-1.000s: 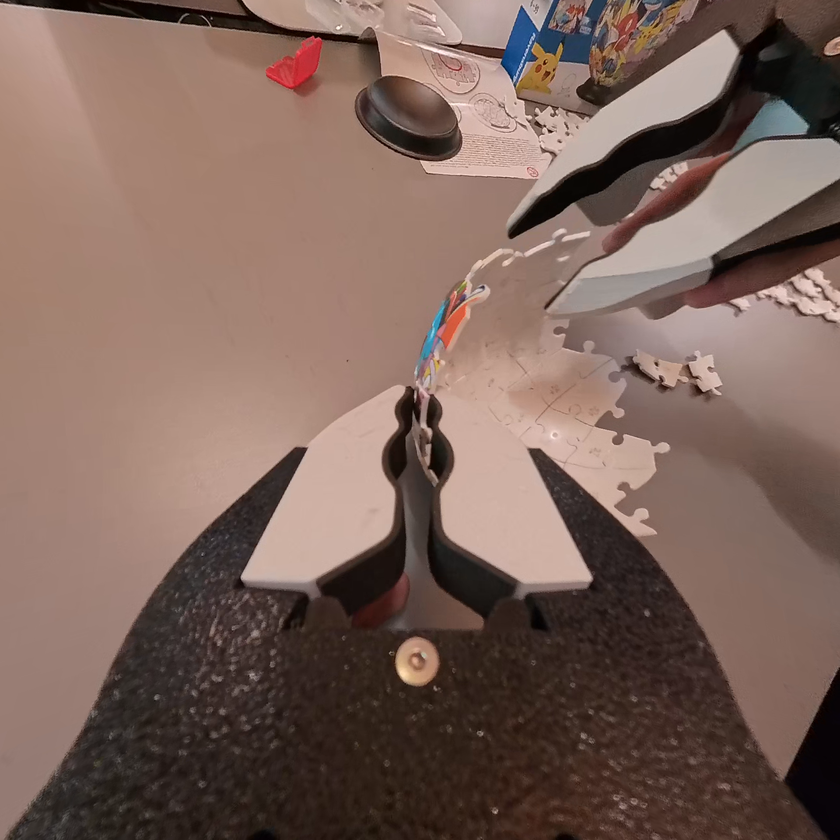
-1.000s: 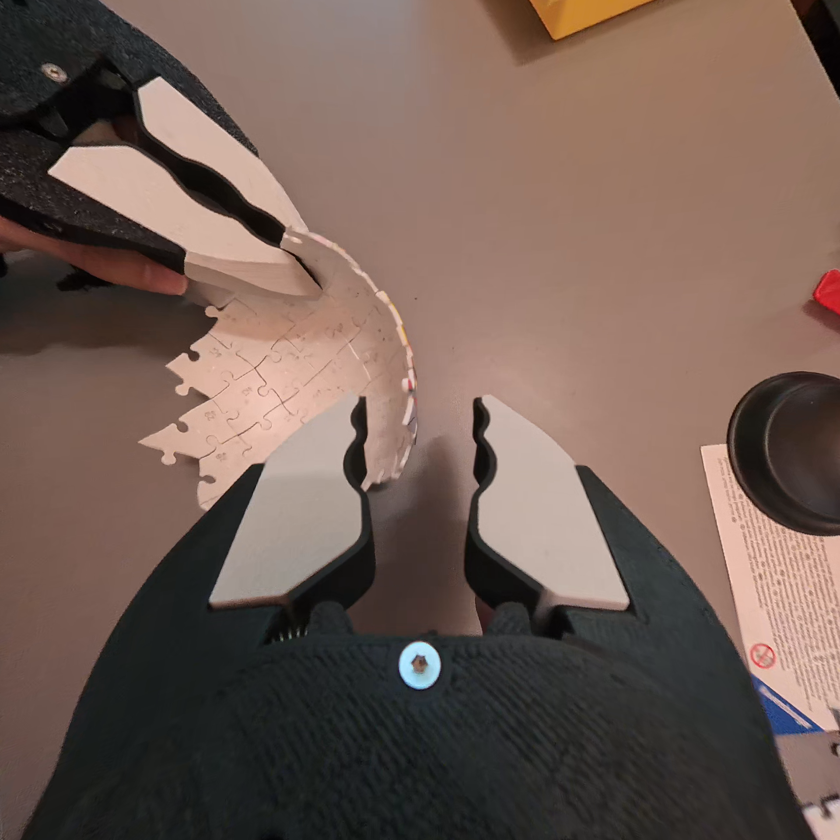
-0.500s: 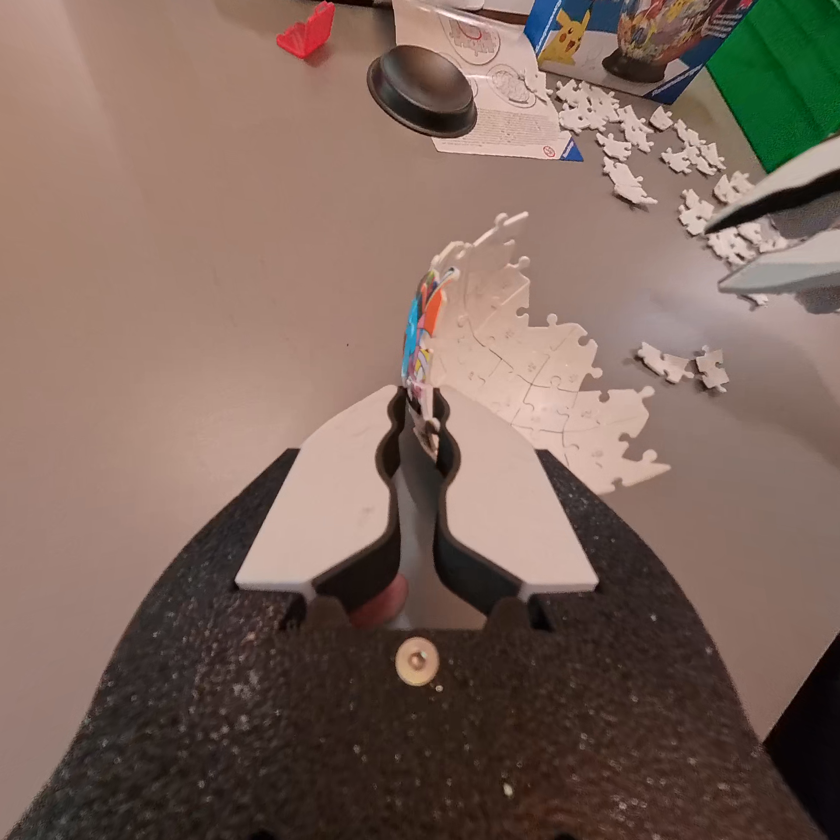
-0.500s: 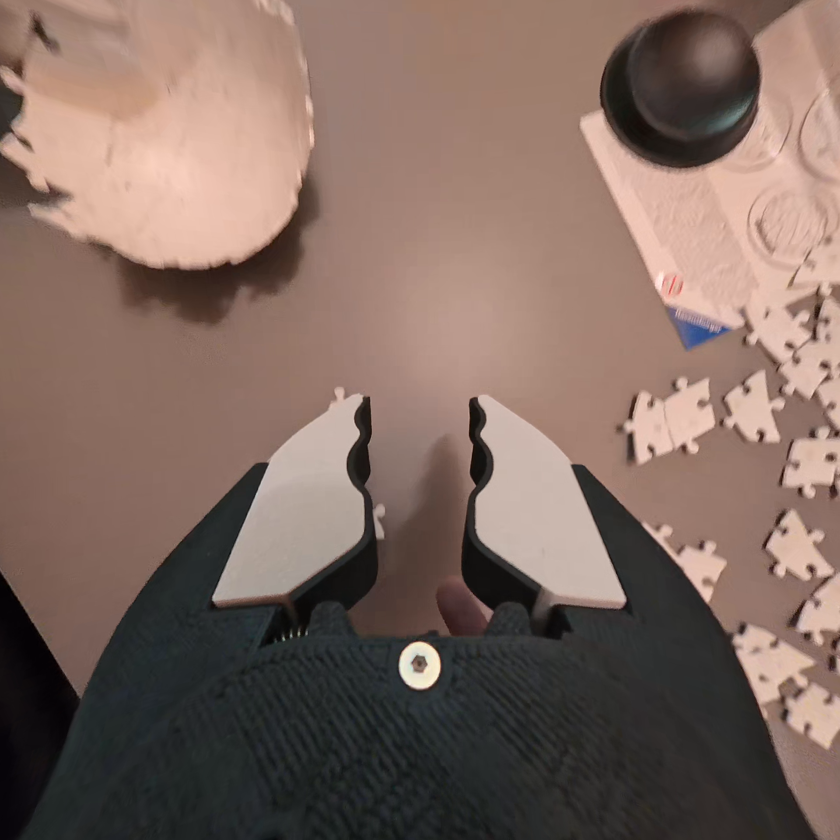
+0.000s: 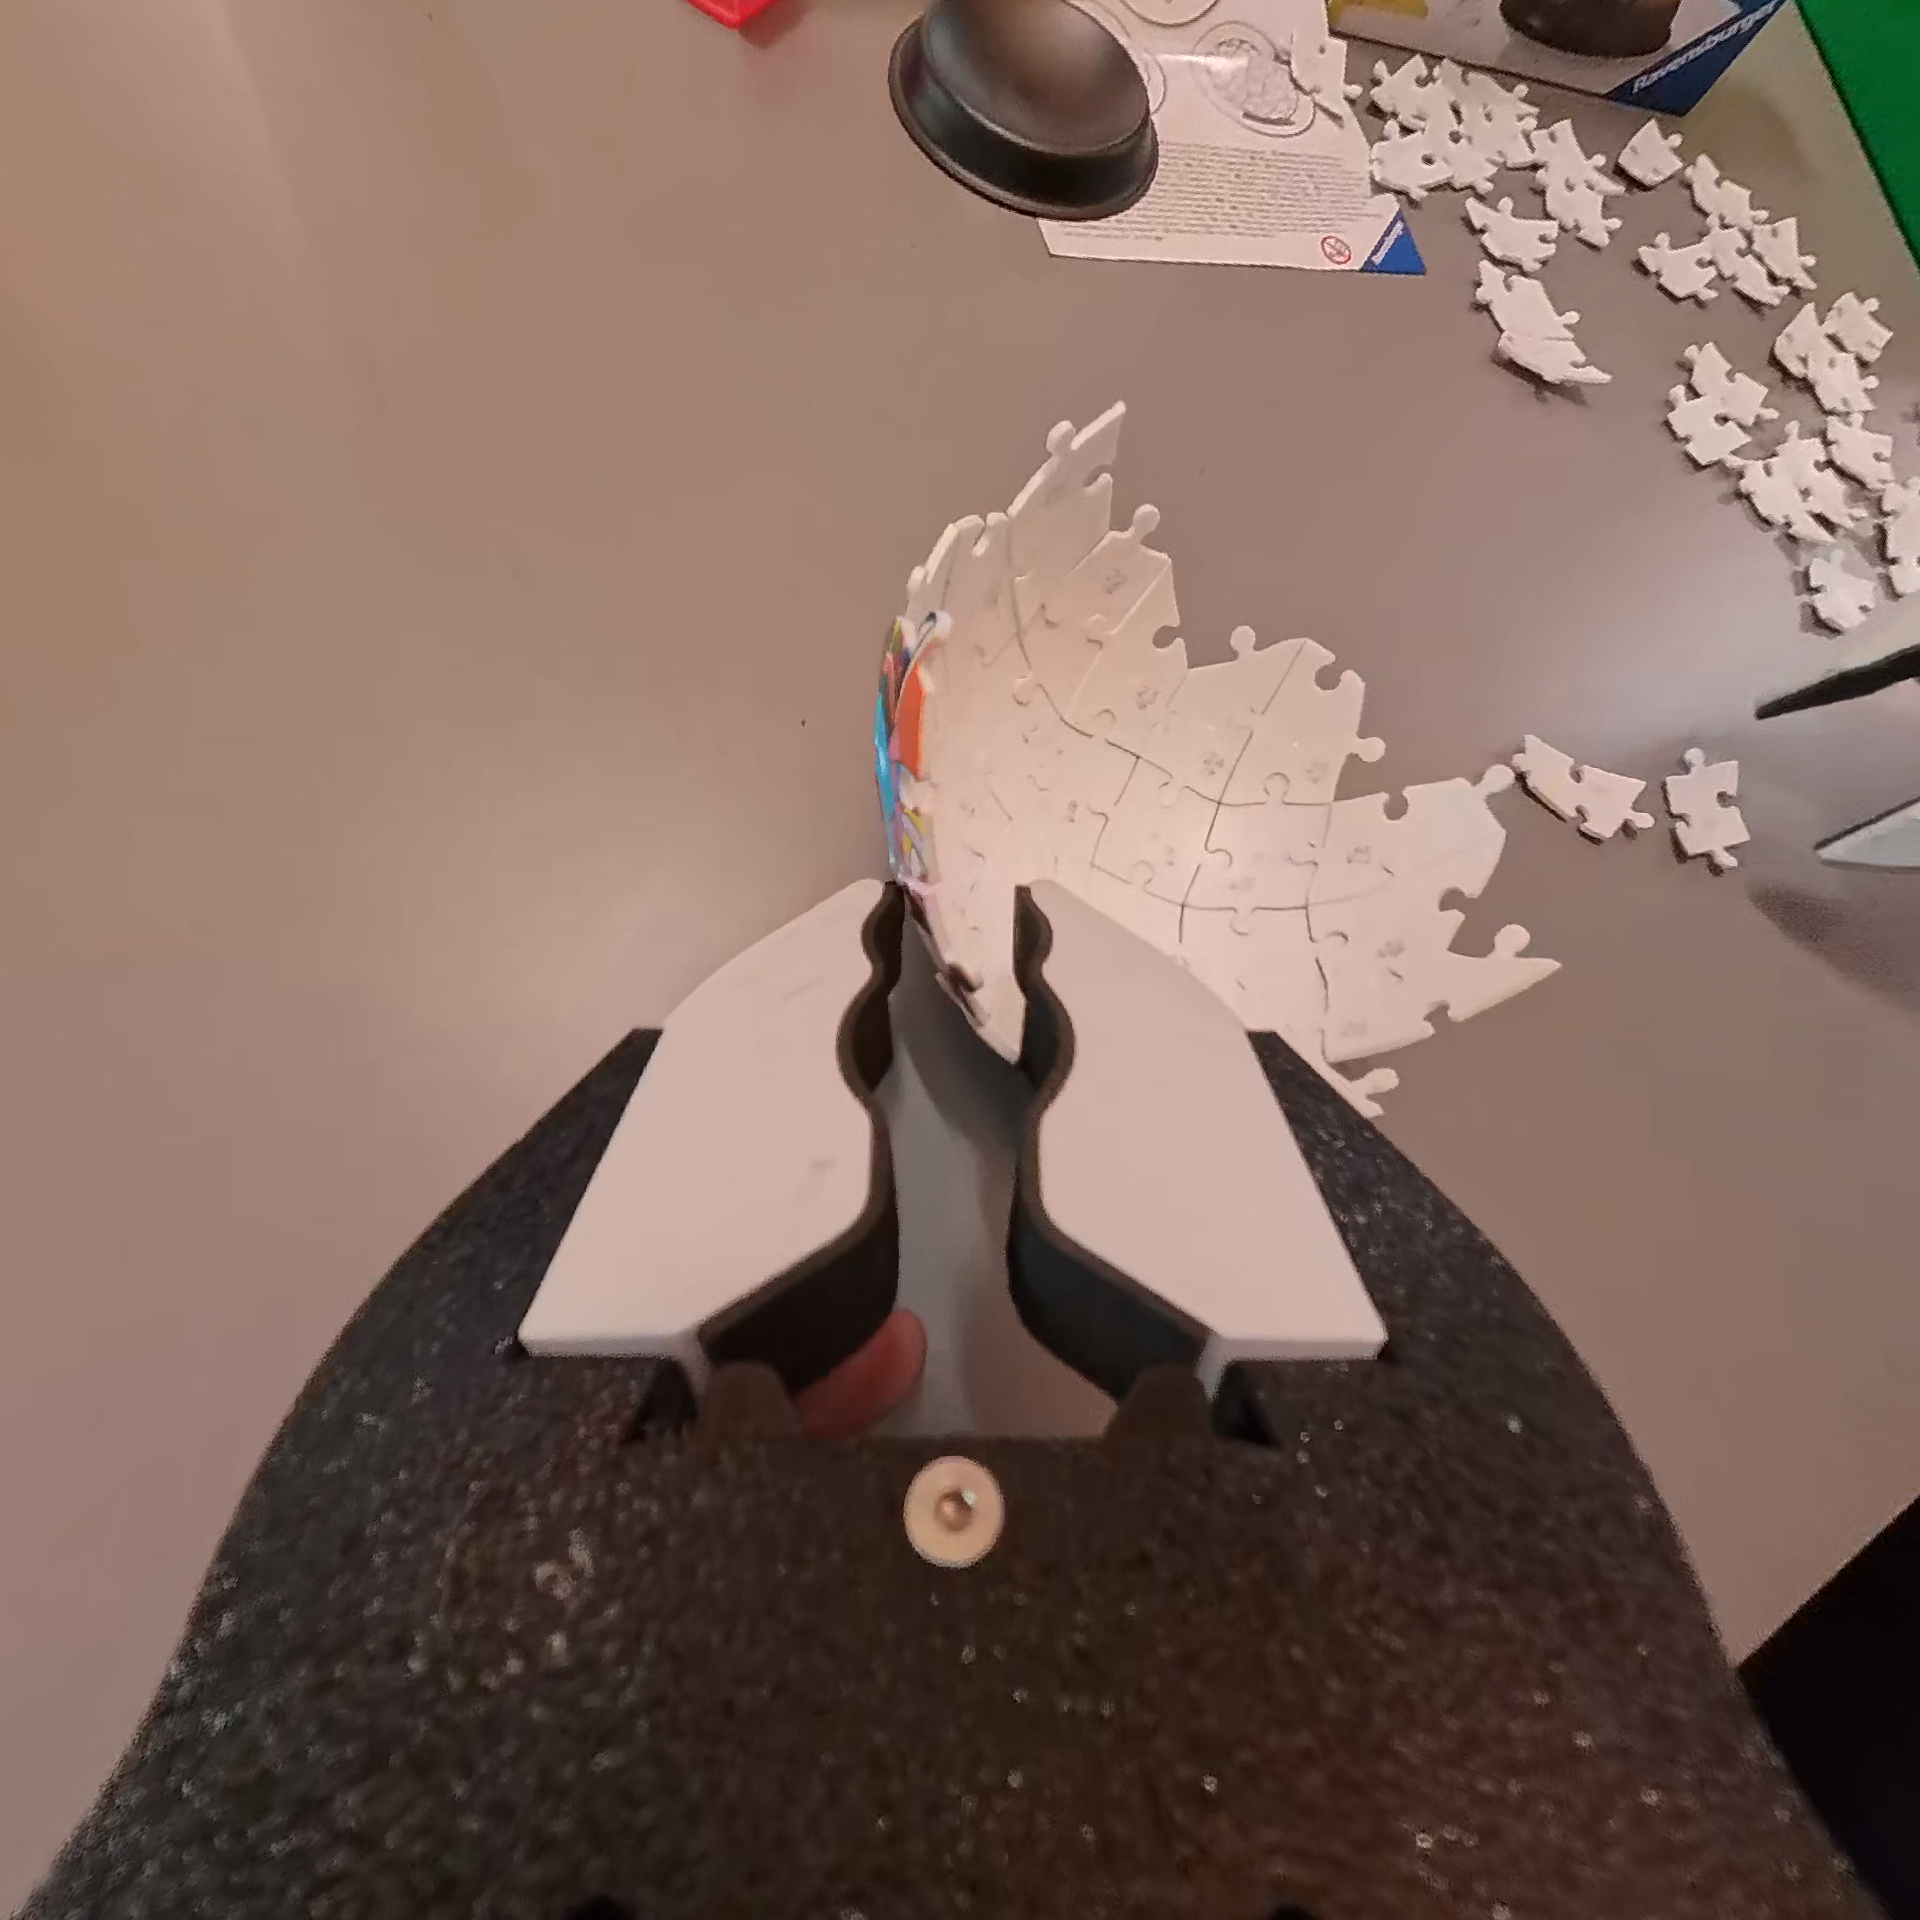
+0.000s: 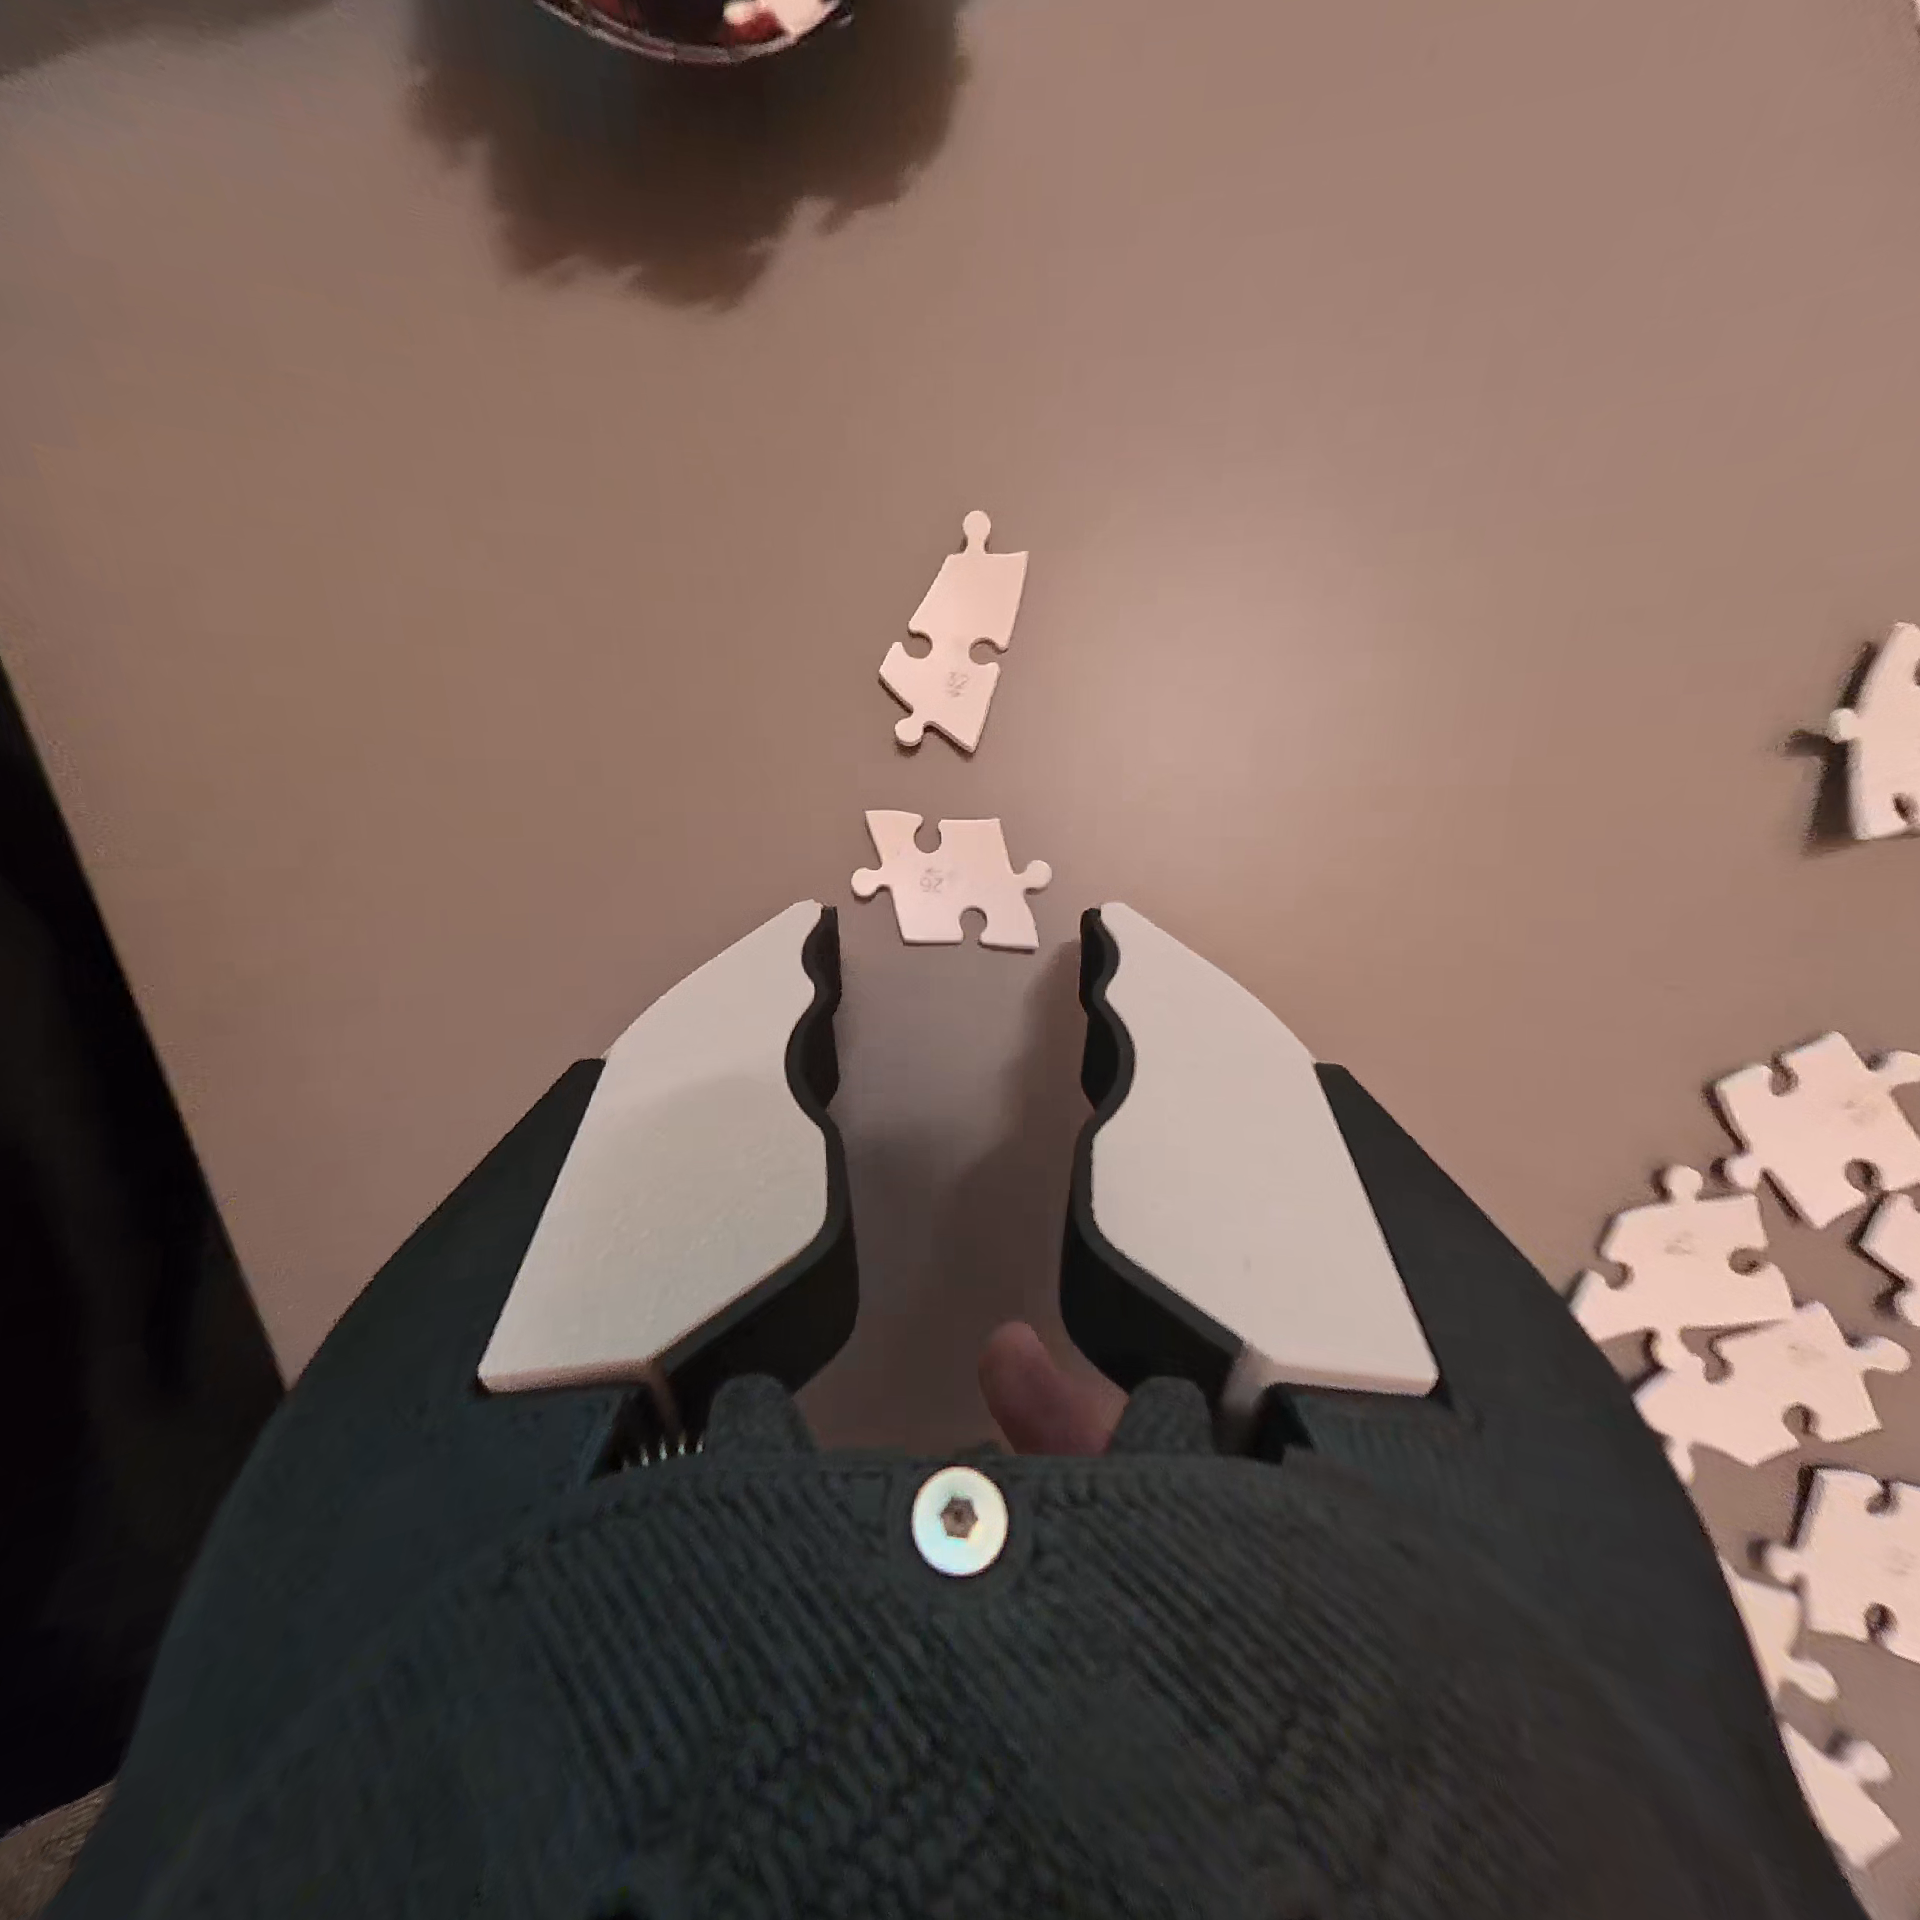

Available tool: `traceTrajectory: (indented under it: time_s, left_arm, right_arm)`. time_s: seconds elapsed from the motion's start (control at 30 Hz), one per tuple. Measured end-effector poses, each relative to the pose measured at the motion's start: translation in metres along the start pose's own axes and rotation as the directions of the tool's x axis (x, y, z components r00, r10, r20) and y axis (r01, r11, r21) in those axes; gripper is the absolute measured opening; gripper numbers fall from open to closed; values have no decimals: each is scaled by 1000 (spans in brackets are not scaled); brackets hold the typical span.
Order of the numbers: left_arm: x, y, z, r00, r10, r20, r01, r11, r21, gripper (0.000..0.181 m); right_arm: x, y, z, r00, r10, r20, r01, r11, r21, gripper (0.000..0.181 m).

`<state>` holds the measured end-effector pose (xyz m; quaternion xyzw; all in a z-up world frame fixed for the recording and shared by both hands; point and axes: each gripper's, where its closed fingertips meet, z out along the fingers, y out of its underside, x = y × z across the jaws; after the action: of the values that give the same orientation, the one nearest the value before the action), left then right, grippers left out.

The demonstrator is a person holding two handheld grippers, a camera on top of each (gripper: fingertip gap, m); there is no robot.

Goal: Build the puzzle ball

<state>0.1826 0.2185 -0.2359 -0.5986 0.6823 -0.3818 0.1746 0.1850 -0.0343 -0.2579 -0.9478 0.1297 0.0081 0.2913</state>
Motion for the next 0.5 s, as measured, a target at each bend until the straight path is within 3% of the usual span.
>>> traceTrajectory:
  time_s: [0.3, 0.43, 0.5]
  left_arm:
    - [8, 4, -7, 999, 12, 46, -11, 1000, -18, 22]
    - [14, 10, -11, 999, 4, 42, -3, 1000, -17, 22]
    - [17, 13, -13, 999, 9, 41, -8, 1000, -18, 22]
  right_arm:
    - [6, -2, 20, 987, -162, -22, 162, 987, 6, 41]
    - [6, -5, 22, 976, -217, -11, 217, 976, 15, 19]
    - [5, -5, 22, 976, -216, -11, 217, 976, 28, 18]
